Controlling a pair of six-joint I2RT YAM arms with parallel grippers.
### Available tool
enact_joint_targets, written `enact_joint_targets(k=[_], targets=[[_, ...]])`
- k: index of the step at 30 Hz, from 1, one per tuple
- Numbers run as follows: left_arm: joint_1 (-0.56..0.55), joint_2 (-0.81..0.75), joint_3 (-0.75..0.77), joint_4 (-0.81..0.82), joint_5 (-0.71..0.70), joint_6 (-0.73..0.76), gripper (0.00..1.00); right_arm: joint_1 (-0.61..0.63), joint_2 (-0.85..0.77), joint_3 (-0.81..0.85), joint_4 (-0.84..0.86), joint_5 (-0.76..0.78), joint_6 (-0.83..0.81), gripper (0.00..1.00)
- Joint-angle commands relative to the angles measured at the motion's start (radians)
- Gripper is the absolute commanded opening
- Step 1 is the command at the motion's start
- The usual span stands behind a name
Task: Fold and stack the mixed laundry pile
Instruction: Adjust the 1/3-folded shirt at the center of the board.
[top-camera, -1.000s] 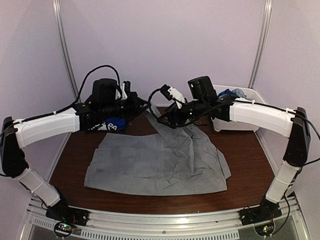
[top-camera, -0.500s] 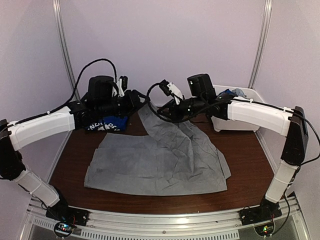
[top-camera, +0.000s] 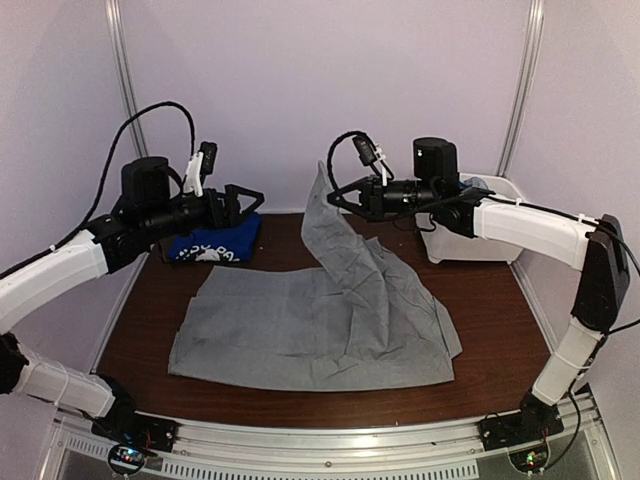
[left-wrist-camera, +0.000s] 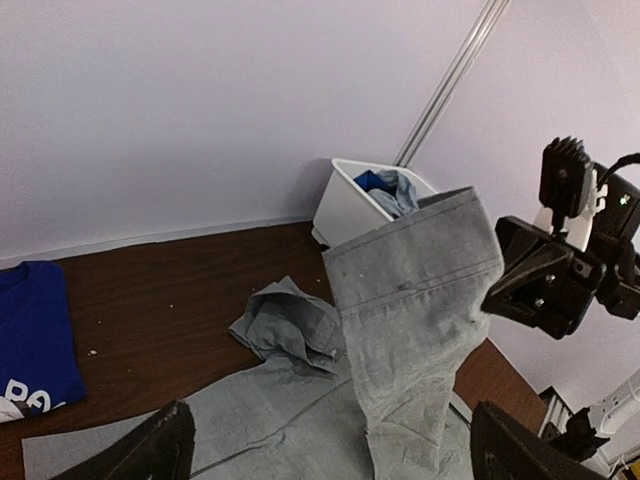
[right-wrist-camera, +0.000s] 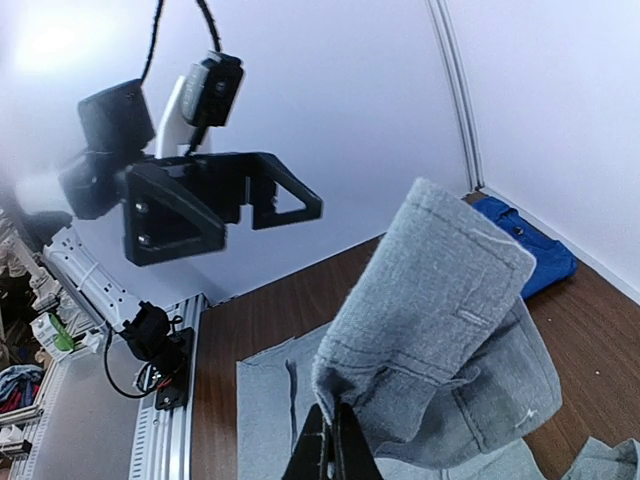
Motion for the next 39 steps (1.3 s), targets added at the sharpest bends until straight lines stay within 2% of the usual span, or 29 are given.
enact_joint_targets(k=[1,10,15,24,28,31,33,35,38,39], targets=[[0.013,0.094,-0.013,0.17,0.217,0.08,0.98,0.004,-0.042,-0.025,0.105,-0.114,0.062,0.0],[-0.002,0.265,-0.009,0.449,0.465,-0.013,0.98,0.004,-0.065,-0.035,0.157,-0.195,0.093,0.0],[-0.024,0.303,-0.043,0.677,0.556,-0.132,0.98,0.004,-0.071,-0.031,0.166,-0.225,0.103,0.0],[-0.036,0.389,0.02,0.702,0.557,-0.206,0.98,0.004,-0.078,-0.035,0.18,-0.246,0.116,0.0],[-0.038,0.397,0.023,0.77,0.56,-0.266,0.93,0.003,-0.081,-0.039,0.171,-0.248,0.105,0.0],[-0.038,0.416,0.043,0.724,0.541,-0.259,0.95,0.003,-0.085,-0.044,0.182,-0.256,0.113,0.0],[-0.038,0.432,0.041,0.762,0.554,-0.276,0.96,0.003,-0.091,-0.045,0.178,-0.255,0.111,0.0],[-0.04,0.442,0.031,0.855,0.577,-0.33,0.89,0.003,-0.095,-0.044,0.156,-0.247,0.095,0.0],[-0.041,0.446,0.041,0.939,0.609,-0.379,0.73,0.002,-0.093,-0.044,0.12,-0.229,0.068,0.0],[-0.041,0.443,0.046,0.955,0.617,-0.391,0.65,0.0,-0.094,-0.045,0.108,-0.22,0.061,0.0]])
